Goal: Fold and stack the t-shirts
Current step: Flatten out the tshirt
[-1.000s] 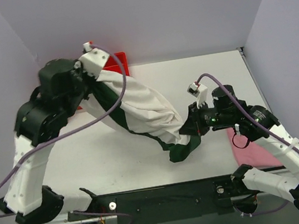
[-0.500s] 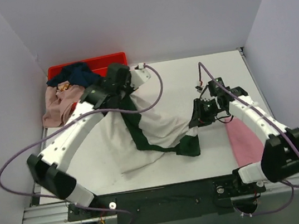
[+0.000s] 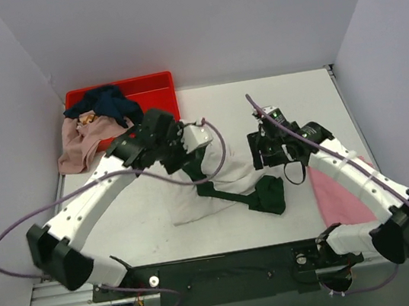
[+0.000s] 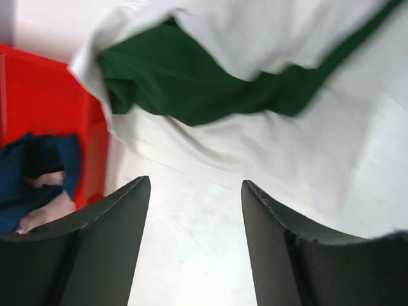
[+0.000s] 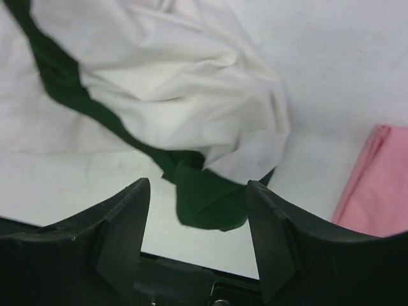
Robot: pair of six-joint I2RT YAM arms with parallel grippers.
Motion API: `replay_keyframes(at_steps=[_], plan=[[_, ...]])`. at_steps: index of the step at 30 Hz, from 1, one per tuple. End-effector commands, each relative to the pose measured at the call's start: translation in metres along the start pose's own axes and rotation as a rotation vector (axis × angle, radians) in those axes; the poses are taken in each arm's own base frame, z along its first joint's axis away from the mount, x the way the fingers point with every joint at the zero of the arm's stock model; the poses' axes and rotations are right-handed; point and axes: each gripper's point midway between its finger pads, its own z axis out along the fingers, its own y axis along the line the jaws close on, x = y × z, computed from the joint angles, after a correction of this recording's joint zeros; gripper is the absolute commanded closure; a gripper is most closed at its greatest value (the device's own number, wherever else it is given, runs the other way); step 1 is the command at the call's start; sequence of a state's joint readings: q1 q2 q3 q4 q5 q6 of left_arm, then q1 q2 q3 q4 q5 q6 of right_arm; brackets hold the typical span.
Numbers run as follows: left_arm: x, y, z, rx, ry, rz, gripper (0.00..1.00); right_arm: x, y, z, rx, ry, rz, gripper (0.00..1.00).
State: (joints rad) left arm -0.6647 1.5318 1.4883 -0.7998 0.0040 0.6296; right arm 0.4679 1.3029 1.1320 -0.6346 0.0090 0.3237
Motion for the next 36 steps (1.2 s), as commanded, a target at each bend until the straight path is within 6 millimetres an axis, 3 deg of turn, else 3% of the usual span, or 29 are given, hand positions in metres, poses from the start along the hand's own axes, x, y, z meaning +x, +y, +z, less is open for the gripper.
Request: replay_keyframes(at_steps=[1, 2, 3, 4, 5, 6, 10, 13, 16, 19, 24, 26, 29, 32, 34, 35, 36], plan=[[0.068, -0.120, -0.036, 0.444, 0.045, 0.067, 0.32, 0.046, 0.019, -0.008, -0.027, 0.074, -0.084, 0.45], [0.080, -0.130, -0.037, 0.455, 0.064, 0.073, 0.31, 0.052, 0.043, -0.009, -0.150, 0.095, -0.082, 0.45], [0.097, -0.141, -0.031, 0.470, 0.096, 0.067, 0.30, 0.064, 0.055, -0.006, -0.209, 0.131, -0.050, 0.45], [0.102, -0.144, -0.029, 0.459, 0.092, 0.068, 0.28, 0.063, 0.084, -0.009, -0.364, 0.135, -0.012, 0.45], [0.111, -0.150, -0.020, 0.454, 0.097, 0.068, 0.26, 0.071, 0.095, -0.007, -0.417, 0.161, 0.057, 0.45], [0.108, -0.145, -0.014, 0.417, 0.069, 0.073, 0.24, 0.064, 0.106, -0.006, -0.471, 0.137, 0.089, 0.45], [0.120, -0.149, 0.010, 0.365, 0.078, 0.090, 0.21, 0.066, 0.099, 0.009, -0.390, 0.144, 0.188, 0.45], [0.134, -0.160, 0.026, 0.355, 0.105, 0.098, 0.21, 0.070, 0.116, 0.019, -0.473, 0.186, 0.318, 0.44], [0.140, -0.151, 0.041, 0.275, 0.111, 0.114, 0.20, 0.086, 0.109, 0.036, -0.401, 0.257, 0.408, 0.46], [0.144, -0.147, 0.048, 0.236, 0.126, 0.115, 0.20, 0.103, 0.079, 0.047, -0.227, 0.271, 0.415, 0.46], [0.147, -0.162, 0.059, 0.265, 0.147, 0.095, 0.22, 0.113, 0.046, 0.051, -0.065, 0.242, 0.415, 0.45], [0.152, -0.161, 0.066, 0.247, 0.170, 0.089, 0.26, 0.115, 0.034, 0.058, -0.007, 0.243, 0.412, 0.44], [0.159, -0.161, 0.072, 0.240, 0.208, 0.087, 0.46, 0.116, 0.027, 0.069, 0.036, 0.258, 0.405, 0.44], [0.161, -0.163, 0.071, 0.244, 0.207, 0.105, 0.58, 0.118, 0.021, 0.082, 0.068, 0.271, 0.397, 0.44], [0.162, -0.163, 0.070, 0.241, 0.202, 0.113, 0.74, 0.117, 0.019, 0.088, 0.075, 0.279, 0.400, 0.45], [0.161, -0.162, 0.069, 0.238, 0.198, 0.111, 0.91, 0.115, 0.017, 0.090, 0.075, 0.277, 0.406, 0.50], [0.160, -0.162, 0.068, 0.237, 0.194, 0.108, 1.00, 0.108, 0.019, 0.092, 0.056, 0.258, 0.402, 0.56]])
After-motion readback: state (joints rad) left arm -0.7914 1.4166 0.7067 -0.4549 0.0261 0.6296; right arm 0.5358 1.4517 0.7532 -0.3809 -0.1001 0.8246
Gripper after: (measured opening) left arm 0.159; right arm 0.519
